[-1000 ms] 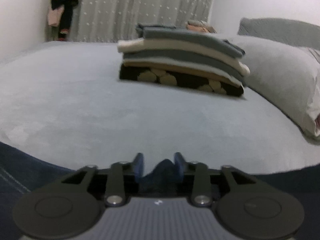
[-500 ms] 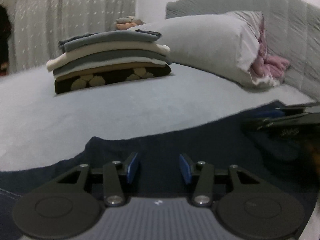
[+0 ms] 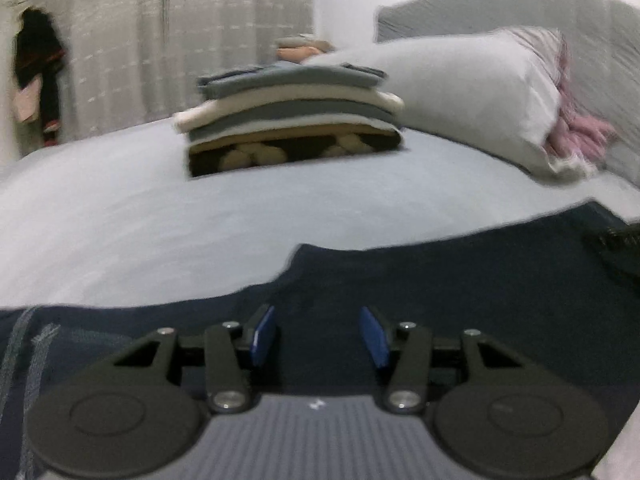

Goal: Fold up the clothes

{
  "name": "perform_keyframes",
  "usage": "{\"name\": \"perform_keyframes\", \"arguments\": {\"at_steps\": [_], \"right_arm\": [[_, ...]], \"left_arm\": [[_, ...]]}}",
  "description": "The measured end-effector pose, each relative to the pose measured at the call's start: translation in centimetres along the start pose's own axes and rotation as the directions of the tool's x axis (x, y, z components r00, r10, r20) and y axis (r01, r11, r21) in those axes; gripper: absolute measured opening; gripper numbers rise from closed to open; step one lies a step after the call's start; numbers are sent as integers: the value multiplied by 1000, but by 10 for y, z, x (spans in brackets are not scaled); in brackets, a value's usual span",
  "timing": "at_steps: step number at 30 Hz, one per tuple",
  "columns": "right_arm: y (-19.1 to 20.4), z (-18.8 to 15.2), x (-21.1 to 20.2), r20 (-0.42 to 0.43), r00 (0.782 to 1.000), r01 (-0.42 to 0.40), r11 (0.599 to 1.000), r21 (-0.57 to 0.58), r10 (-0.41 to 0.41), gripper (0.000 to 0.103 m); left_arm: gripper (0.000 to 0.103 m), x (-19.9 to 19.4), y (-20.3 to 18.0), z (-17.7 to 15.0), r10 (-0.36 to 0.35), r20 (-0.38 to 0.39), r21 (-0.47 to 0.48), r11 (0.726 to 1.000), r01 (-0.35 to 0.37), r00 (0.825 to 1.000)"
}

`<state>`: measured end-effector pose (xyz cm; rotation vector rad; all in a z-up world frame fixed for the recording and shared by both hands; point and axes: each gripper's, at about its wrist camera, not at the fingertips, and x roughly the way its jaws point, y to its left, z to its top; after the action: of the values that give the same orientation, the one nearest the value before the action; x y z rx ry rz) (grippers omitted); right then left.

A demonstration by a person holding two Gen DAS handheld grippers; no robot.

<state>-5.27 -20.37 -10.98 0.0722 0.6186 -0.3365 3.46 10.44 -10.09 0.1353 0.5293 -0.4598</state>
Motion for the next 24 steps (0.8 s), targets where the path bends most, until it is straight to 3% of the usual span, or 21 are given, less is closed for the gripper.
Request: {"name": "perform_keyframes", "arguments": {"at_steps": [5, 11, 13, 15, 24], "right_arm": [[55, -11, -23, 19, 988, -150, 988, -28, 151, 54], [147, -24, -42, 0, 944, -326, 937, -126, 329, 54], [171, -29, -41, -11, 939, -340, 925, -168, 344, 54], [186, -37, -39, -9, 950, -308, 929, -204, 313, 54], [148, -62, -57, 44, 936, -337, 923, -186, 350, 55]], "left_arm": [[49, -18, -7, -8, -25, 22, 34, 999, 24, 999], [49, -22, -13, -25, 36, -5, 141, 989, -35, 999], [49, -27, -7, -28, 57, -8, 153, 987, -55, 998], [50, -31, -3, -32, 83, -9, 173, 982, -80, 997], [55, -51, 29, -47, 106, 2, 129, 986, -106, 994]]}}
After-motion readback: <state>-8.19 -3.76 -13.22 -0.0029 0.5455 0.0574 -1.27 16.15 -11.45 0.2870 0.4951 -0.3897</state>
